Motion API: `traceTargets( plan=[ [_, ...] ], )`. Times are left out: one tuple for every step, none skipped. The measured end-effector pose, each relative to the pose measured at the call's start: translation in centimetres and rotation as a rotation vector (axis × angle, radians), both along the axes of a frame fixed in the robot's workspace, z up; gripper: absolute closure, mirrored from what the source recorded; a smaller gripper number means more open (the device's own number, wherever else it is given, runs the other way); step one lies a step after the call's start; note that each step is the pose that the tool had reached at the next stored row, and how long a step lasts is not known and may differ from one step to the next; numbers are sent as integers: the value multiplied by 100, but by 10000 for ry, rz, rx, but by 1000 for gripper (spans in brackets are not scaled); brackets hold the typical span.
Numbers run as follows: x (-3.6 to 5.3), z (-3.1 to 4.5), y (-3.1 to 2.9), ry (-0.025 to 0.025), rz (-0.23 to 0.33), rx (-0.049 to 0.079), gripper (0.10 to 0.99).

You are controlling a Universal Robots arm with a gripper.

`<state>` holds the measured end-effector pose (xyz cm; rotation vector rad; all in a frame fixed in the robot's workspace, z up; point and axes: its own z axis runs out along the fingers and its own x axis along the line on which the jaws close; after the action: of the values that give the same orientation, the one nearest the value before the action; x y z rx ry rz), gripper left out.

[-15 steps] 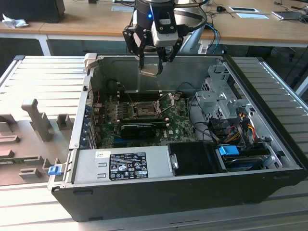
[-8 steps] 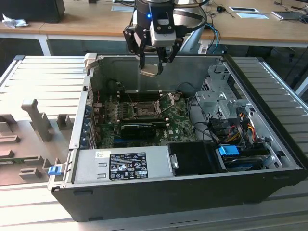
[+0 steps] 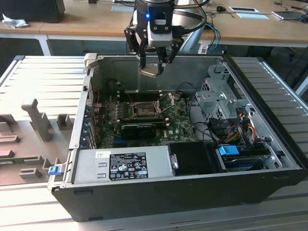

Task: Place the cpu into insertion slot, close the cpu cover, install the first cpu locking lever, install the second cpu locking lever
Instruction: 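Place the cpu into insertion slot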

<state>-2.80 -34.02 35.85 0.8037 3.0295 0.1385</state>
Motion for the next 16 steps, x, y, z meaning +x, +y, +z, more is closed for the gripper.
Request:
traceTargets(
  plan=[
    [0, 0, 0, 0, -44, 0, 557],
    [0, -1, 0, 0, -122, 0, 557],
    [0, 0, 0, 0, -169, -1, 557],
    [0, -1, 0, 0, -211, 0, 557],
    [0, -1, 0, 0, -250, 0, 557],
    [0, -2, 0, 0, -292, 0, 557],
    [0, -2, 0, 0, -346, -2, 557],
    [0, -3, 0, 0, -389, -3, 557],
    [0, -6, 0, 0, -470, -7, 557],
    [0, -7, 0, 0, -497, -8, 557],
    [0, -8, 0, 1, -529, -9, 557],
    [0, -9, 0, 0, -589, -8, 557],
    [0, -10, 0, 1, -641, -8, 557],
    [0, -11, 0, 0, -706, -8, 557],
    [0, -12, 0, 0, -741, -8, 557],
    [0, -12, 0, 0, -772, -10, 557]
  ],
)
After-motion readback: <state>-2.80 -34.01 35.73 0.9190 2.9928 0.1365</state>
